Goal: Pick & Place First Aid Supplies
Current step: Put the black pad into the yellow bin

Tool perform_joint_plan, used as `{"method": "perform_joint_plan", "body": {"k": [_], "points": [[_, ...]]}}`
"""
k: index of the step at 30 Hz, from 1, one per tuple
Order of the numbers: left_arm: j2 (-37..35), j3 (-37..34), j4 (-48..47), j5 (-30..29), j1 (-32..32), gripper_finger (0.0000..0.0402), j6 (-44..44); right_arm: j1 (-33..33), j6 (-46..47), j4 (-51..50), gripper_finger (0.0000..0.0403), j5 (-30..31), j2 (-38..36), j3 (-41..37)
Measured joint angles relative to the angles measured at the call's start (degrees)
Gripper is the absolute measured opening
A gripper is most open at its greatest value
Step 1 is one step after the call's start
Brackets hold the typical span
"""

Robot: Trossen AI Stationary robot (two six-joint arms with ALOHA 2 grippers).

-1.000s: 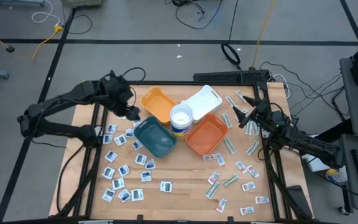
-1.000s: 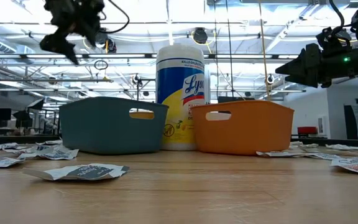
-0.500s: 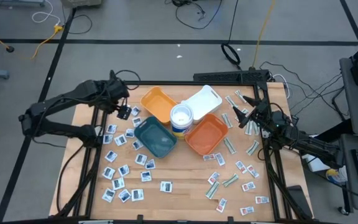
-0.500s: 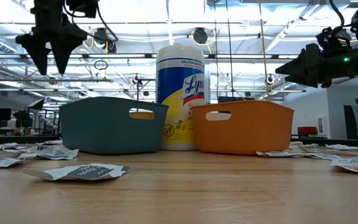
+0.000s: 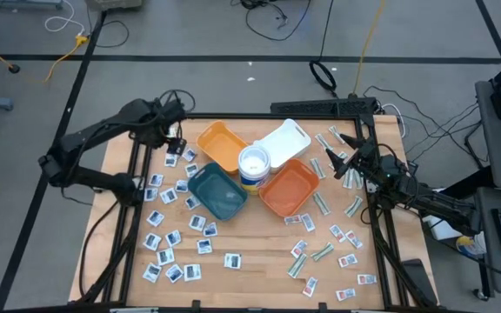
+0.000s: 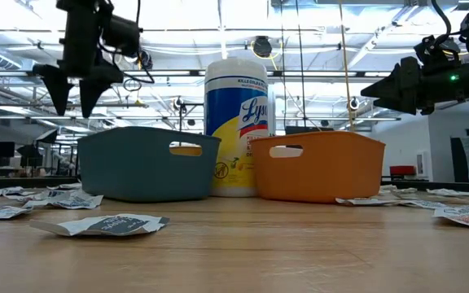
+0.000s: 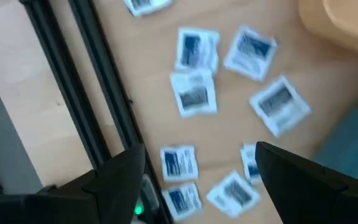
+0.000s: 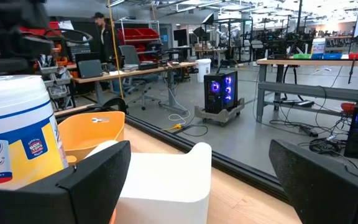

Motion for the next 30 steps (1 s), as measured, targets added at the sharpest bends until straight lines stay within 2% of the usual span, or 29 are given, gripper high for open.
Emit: {"method": "perform_joint_plan", "body": {"k": [8, 12, 17, 25, 30], "points": [[3.2, 0.0, 4.2, 1.3, 14.2, 0.031, 4.4, 0.0, 0.0, 0.0, 0.0377, 0.0, 0.0, 0.0], [6.0, 1.9, 4.4, 3.6, 18.9, 0.031, 3.5, 0.0, 0.0, 0.0, 0.0377, 0.0, 0.0, 0.0], [6.8, 3.6, 3.4, 6.9, 20.0, 0.031, 1.0, 0.0, 0.0, 0.0, 0.0377, 0.0, 0.0, 0.0], [6.8, 4.1, 3.4, 6.6, 20.8, 0.031, -2.4, 0.0, 0.0, 0.0, 0.0377, 0.0, 0.0, 0.0], [8.6, 7.6, 3.0, 6.3, 20.8, 0.031, -7.2, 0.0, 0.0, 0.0, 0.0377, 0.0, 0.0, 0.0]]}}
